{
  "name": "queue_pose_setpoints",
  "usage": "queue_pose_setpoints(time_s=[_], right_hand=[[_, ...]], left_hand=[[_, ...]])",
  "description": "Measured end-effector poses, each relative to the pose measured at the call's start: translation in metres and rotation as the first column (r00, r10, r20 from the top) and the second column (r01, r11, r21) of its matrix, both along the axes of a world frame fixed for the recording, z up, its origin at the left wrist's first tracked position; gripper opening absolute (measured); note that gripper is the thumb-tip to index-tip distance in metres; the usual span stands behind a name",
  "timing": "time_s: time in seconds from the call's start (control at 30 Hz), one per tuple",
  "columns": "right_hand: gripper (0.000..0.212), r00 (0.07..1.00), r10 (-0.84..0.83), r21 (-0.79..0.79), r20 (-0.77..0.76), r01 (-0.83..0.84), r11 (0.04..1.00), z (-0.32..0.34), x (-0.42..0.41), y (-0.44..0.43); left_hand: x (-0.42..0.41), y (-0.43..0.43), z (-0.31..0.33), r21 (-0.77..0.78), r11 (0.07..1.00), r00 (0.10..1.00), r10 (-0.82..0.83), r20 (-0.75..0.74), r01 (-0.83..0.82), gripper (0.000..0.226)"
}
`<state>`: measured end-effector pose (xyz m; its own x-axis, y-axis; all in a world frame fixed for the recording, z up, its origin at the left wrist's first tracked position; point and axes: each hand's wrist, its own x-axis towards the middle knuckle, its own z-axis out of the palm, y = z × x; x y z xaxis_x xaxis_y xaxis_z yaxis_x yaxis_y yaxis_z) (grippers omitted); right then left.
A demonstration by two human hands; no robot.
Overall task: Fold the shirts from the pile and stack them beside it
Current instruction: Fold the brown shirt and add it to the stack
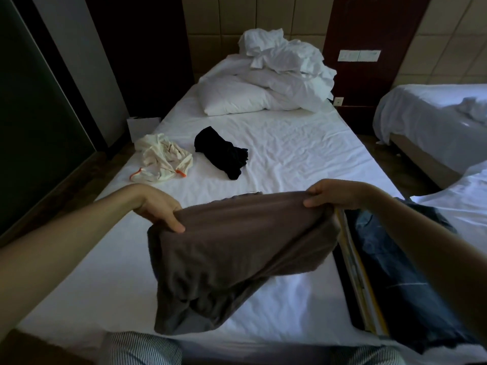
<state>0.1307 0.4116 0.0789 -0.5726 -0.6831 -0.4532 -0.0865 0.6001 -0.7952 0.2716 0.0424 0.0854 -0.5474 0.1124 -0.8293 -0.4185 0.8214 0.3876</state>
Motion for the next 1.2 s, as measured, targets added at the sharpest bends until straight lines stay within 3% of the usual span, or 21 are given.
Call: queue_pose_setpoints(time_s=[0.03, 0.1, 0.17, 0.23, 0.37, 0.47, 0.6, 0.7, 0.77, 0.83, 1.0, 1.07, 1.13, 1.2], right_hand=[[0.016, 0.989, -0.062, 0.004, -0.133, 0.064, 0.998, -0.005, -0.007, -0.007], [0.010, 0.926, -0.209, -0.054, -0.314, 0.203, 0.978, -0.013, -0.024, -0.022], [0.017, 0.826, -0.409, -0.211, -0.387, 0.353, 0.912, -0.012, -0.044, -0.036], [0.016, 0.714, -0.539, -0.347, -0.446, 0.417, 0.840, 0.000, -0.064, -0.046], [0.016, 0.588, -0.560, -0.455, -0.583, 0.335, 0.825, 0.055, -0.106, -0.066], [0.012, 0.481, -0.575, -0.518, -0.662, 0.261, 0.815, 0.126, -0.134, -0.079], [0.014, 0.276, -0.681, -0.673, -0.678, 0.138, 0.727, 0.210, -0.149, -0.081], [0.016, 0.244, -0.692, -0.703, -0.679, 0.057, 0.709, 0.236, -0.136, -0.074], [0.019, 0.298, -0.629, -0.647, -0.718, 0.047, 0.761, 0.228, -0.121, -0.066], [0.018, 0.407, -0.534, -0.553, -0.741, 0.082, 0.829, 0.196, -0.107, -0.055], [0.021, 0.693, -0.312, -0.241, -0.650, 0.202, 0.949, 0.035, -0.059, -0.029], [0.023, 0.834, -0.157, -0.081, -0.530, 0.135, 0.988, -0.042, -0.032, -0.014], [0.017, 0.851, 0.035, 0.147, -0.524, 0.050, 0.988, -0.118, -0.007, 0.005], [0.034, 0.924, 0.141, 0.283, -0.356, -0.038, 0.958, -0.175, 0.034, 0.022]], left_hand=[[-0.009, -0.004, -0.003, -0.052, 0.997, 0.992, 0.045, -0.121, -0.052, 0.017], [-0.030, -0.014, -0.004, -0.070, 0.969, 0.901, 0.192, -0.389, -0.237, 0.016], [-0.055, -0.020, 0.004, 0.029, 0.932, 0.747, 0.307, -0.590, -0.360, 0.018], [-0.076, -0.023, 0.020, 0.053, 0.929, 0.635, 0.291, -0.716, -0.365, 0.021], [-0.112, -0.040, 0.079, 0.024, 0.917, 0.426, 0.207, -0.881, -0.397, 0.025], [-0.137, -0.058, 0.147, 0.035, 0.891, 0.194, 0.137, -0.971, -0.453, 0.031], [-0.139, -0.065, 0.226, -0.020, 0.856, -0.086, -0.075, -0.993, -0.516, 0.035], [-0.120, -0.063, 0.240, -0.081, 0.841, -0.190, -0.213, -0.958, -0.534, 0.035], [-0.101, -0.061, 0.222, -0.119, 0.859, -0.170, -0.231, -0.958, -0.498, 0.030], [-0.083, -0.056, 0.183, -0.150, 0.898, -0.064, -0.193, -0.979, -0.414, 0.023], [-0.029, -0.034, 0.015, -0.175, 0.948, 0.276, -0.099, -0.956, -0.265, 0.022], [0.005, -0.020, -0.061, -0.199, 0.952, 0.463, -0.072, -0.883, -0.231, 0.022], [0.046, 0.000, -0.131, -0.189, 0.974, 0.651, -0.065, -0.756, -0.122, 0.021], [0.088, 0.023, -0.188, -0.197, 0.979, 0.751, -0.089, -0.655, -0.055, 0.027]])
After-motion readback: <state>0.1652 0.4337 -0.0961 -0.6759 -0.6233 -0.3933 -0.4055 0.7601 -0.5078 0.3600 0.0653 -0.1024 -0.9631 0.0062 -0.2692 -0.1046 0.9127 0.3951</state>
